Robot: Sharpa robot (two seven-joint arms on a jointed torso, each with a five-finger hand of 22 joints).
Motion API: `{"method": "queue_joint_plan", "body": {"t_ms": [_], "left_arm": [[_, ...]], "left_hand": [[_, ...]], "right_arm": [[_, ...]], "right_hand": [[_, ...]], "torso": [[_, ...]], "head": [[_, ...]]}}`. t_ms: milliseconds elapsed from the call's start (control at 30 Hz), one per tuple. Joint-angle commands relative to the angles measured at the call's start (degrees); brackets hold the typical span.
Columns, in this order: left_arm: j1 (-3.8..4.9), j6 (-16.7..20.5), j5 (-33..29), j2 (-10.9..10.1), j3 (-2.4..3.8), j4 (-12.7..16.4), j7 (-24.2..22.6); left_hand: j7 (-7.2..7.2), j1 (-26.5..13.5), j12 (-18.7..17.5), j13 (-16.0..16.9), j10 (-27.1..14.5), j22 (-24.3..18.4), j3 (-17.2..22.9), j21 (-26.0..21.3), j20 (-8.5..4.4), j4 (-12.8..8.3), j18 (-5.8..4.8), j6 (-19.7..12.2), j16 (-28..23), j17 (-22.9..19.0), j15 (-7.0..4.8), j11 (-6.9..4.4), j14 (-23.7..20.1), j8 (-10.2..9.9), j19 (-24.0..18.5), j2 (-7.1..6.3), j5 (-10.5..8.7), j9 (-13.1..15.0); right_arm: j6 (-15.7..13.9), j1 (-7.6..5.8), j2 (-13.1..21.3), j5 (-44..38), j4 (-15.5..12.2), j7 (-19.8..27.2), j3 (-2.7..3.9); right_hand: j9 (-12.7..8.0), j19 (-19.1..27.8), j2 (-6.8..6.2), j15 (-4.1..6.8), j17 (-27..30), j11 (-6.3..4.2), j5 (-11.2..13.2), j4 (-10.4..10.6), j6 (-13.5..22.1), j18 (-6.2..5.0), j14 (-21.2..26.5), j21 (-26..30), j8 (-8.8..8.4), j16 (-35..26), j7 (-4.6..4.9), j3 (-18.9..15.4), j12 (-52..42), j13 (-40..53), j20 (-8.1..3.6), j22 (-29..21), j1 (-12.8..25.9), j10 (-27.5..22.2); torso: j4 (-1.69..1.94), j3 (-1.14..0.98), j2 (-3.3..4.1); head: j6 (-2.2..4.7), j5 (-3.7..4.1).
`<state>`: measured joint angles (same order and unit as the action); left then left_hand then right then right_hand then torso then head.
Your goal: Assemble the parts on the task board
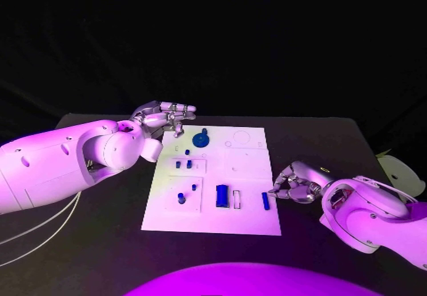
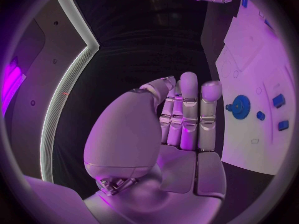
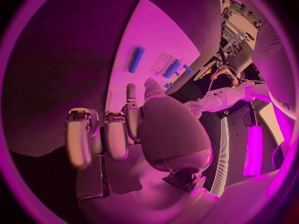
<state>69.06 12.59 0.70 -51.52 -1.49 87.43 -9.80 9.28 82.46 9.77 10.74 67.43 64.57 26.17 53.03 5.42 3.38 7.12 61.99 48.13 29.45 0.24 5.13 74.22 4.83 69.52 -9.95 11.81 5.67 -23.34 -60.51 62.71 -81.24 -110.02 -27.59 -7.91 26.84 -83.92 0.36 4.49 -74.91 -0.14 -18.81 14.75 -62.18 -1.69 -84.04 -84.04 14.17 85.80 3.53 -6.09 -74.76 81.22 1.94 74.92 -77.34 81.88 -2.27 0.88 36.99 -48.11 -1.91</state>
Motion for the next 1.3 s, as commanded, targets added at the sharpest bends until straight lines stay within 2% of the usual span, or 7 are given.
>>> {"method": "queue_joint_plan", "body": {"t_ms": [33,200,267,400,767,1133,1300], "left_arm": [[-0.01,-0.9,-0.2,0.1,-0.01,0.2,-0.2],[-0.05,-1.0,-0.2,0.2,-0.06,0.2,-0.2],[-0.07,-1.0,-0.2,0.2,-0.07,0.2,-0.2],[-0.09,-1.1,-0.2,0.2,-0.08,0.2,-0.2],[-0.10,-1.2,-0.2,0.0,-0.09,0.3,-0.1],[-0.10,-1.4,-0.2,-0.1,-0.09,0.4,0.0],[-0.10,-1.4,-0.2,-0.1,-0.09,0.4,0.0]], "left_hand": [[0.14,0.3,0.2,0.0,-0.3,-0.1,-0.1,-0.4,0.01,-0.1,1.14,-0.1,-0.2,-0.1,0.05,-0.08,-0.3,0.0,-0.1,0.12,-0.04,-0.1],[0.14,0.3,0.2,0.0,-0.3,-0.1,-0.1,-0.4,0.01,-0.1,1.14,-0.1,-0.2,-0.1,0.05,-0.08,-0.3,0.0,-0.1,0.12,-0.04,-0.1],[0.14,0.3,0.2,0.0,-0.3,-0.1,-0.1,-0.4,0.01,-0.1,1.14,-0.1,-0.2,-0.1,0.05,-0.08,-0.3,0.0,-0.1,0.12,-0.04,-0.1],[0.14,0.3,0.2,0.0,-0.3,-0.1,-0.1,-0.4,0.01,-0.1,1.14,-0.1,-0.2,-0.1,0.05,-0.08,-0.3,0.0,-0.1,0.12,-0.04,-0.1],[0.13,0.3,0.2,0.0,-0.4,-0.1,-0.2,-0.4,0.02,-0.1,1.13,-0.1,-0.2,-0.1,0.06,-0.07,-0.3,0.0,-0.1,0.15,-0.05,-0.1],[0.13,0.3,0.2,0.0,-0.4,-0.1,-0.2,-0.4,0.02,-0.1,1.13,-0.1,-0.2,-0.1,0.06,-0.07,-0.3,0.0,-0.1,0.15,-0.05,-0.1],[0.13,0.3,0.2,0.0,-0.4,-0.1,-0.2,-0.4,0.02,-0.1,1.13,-0.1,-0.2,-0.1,0.06,-0.07,-0.3,0.0,-0.1,0.15,-0.05,-0.1]], "right_arm": [[1.0,0.81,0.3,-2.9,0.0,-2.0,-0.11],[0.4,2.24,0.0,-3.2,0.2,-3.3,-0.18],[0.2,2.55,-0.5,-3.2,0.4,-3.7,-0.19],[-0.1,2.86,-1.4,-3.3,0.9,-4.3,-0.19],[0.1,3.24,-3.6,-3.5,2.3,-5.0,-0.20],[3.2,3.45,-5.4,-7.7,3.7,-6.5,-0.20],[5.2,3.68,-6.2,-9.0,4.1,-6.8,-0.23]], "right_hand": [[-0.1,-3.8,-0.08,-0.25,-7.2,-0.65,-0.5,0.5,-0.5,0.49,-4.3,-0.3,-0.29,0.1,-0.12,0.0,-0.6,-3.7,0.29,13.5,0.3,1.0],[0.0,-3.7,-0.46,-0.16,-7.1,-0.73,-0.7,1.0,-0.9,0.48,-4.3,-0.3,-0.26,0.0,-0.22,-0.3,-0.6,-3.7,0.24,13.5,0.8,1.0],[0.0,-3.7,-0.63,-0.15,-7.1,-0.75,-0.7,1.3,-1.1,0.46,-4.3,-0.2,-0.27,0.0,-0.24,-0.4,-0.5,-3.8,0.22,13.5,1.0,1.0],[0.1,-3.6,-0.96,-0.13,-7.0,-0.75,-0.7,1.7,-1.2,0.42,-4.3,0.0,-0.33,-0.1,-0.22,-0.7,-0.4,-3.8,0.20,13.4,1.6,0.9],[0.2,-3.6,-1.20,-0.13,-6.9,-0.73,-0.8,1.9,-1.3,0.38,-4.3,0.2,-0.39,-0.1,-0.22,-0.9,-0.3,-3.9,0.18,13.4,2.3,0.8],[0.3,-3.4,-1.62,-0.13,-6.8,-0.76,-0.6,1.8,-1.4,0.33,-4.2,0.5,-0.37,-0.2,-0.28,-1.2,-0.1,-4.0,0.18,13.3,2.7,0.7],[0.5,-3.5,-2.05,-0.01,-6.9,-0.93,-0.4,1.3,-1.7,0.34,-4.2,0.4,-0.25,-0.2,-0.49,-0.9,0.0,-3.9,0.12,13.3,1.6,0.7]], "torso": [[-0.02,-0.01,-0.02],[0.03,-0.09,0.06],[0.12,-0.01,0.07],[0.23,0.07,0.07],[0.15,0.14,0.05],[0.10,0.05,0.03],[0.10,0.06,0.04]], "head": [[0.04,0.56],[-0.04,0.72],[-0.08,0.89],[-0.20,0.97],[-0.53,0.88],[-0.77,0.61],[-0.99,0.69]]}}
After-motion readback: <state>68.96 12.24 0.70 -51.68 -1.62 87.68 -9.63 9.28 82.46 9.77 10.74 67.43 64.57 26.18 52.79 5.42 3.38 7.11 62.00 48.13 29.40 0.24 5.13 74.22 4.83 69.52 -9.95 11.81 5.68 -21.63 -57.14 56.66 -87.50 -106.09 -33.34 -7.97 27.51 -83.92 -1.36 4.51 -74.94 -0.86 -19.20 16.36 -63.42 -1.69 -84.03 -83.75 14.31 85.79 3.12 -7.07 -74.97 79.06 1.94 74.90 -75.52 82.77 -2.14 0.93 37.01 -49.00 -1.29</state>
